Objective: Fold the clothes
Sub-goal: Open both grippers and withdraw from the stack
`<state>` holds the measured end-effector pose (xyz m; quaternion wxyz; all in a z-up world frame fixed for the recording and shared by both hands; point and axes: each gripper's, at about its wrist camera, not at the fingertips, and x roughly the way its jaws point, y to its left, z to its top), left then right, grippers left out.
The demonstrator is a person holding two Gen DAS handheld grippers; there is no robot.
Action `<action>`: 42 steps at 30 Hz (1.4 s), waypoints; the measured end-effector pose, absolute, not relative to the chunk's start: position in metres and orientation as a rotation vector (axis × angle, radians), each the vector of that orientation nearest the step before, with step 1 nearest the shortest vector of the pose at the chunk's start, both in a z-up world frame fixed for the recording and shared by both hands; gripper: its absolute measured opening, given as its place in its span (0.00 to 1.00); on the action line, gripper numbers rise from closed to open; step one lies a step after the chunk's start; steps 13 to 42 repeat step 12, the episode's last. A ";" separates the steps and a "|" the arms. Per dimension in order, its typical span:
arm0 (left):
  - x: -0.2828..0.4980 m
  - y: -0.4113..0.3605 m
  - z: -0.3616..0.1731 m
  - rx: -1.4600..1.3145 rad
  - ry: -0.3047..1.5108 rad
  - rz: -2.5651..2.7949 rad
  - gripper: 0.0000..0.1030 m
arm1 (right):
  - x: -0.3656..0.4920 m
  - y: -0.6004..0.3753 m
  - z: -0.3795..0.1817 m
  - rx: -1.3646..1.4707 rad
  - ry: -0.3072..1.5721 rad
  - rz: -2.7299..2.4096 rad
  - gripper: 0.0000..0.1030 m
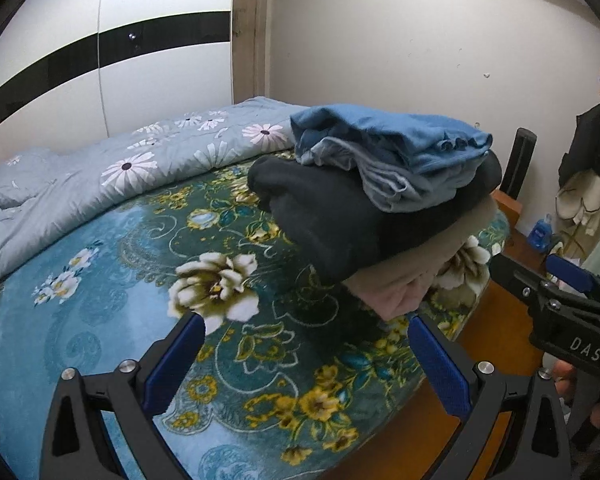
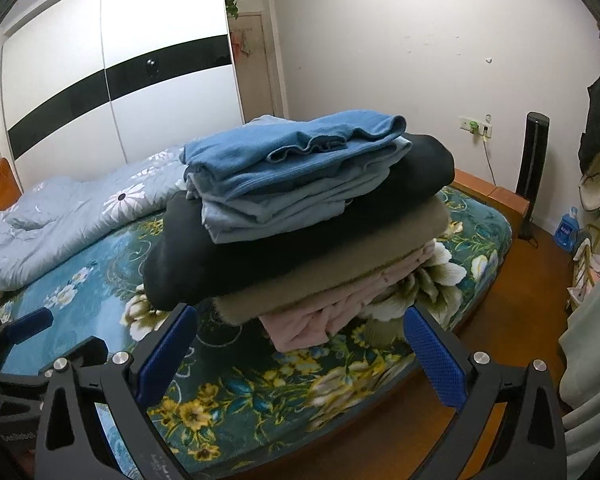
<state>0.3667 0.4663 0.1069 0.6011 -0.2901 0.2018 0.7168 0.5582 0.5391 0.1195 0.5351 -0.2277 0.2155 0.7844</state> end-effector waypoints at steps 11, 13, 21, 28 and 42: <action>0.351 0.444 0.104 -0.670 0.464 1.693 1.00 | 0.544 0.524 0.120 -0.577 0.486 1.863 1.00; 0.350 0.442 0.105 -0.667 0.463 1.695 1.00 | 0.543 0.523 0.121 -0.579 0.483 1.864 1.00; 0.350 0.442 0.105 -0.667 0.463 1.695 1.00 | 0.543 0.523 0.121 -0.579 0.483 1.864 1.00; 0.350 0.442 0.105 -0.667 0.463 1.695 1.00 | 0.543 0.523 0.121 -0.579 0.483 1.864 1.00; 0.350 0.442 0.105 -0.667 0.463 1.695 1.00 | 0.543 0.523 0.121 -0.579 0.483 1.864 1.00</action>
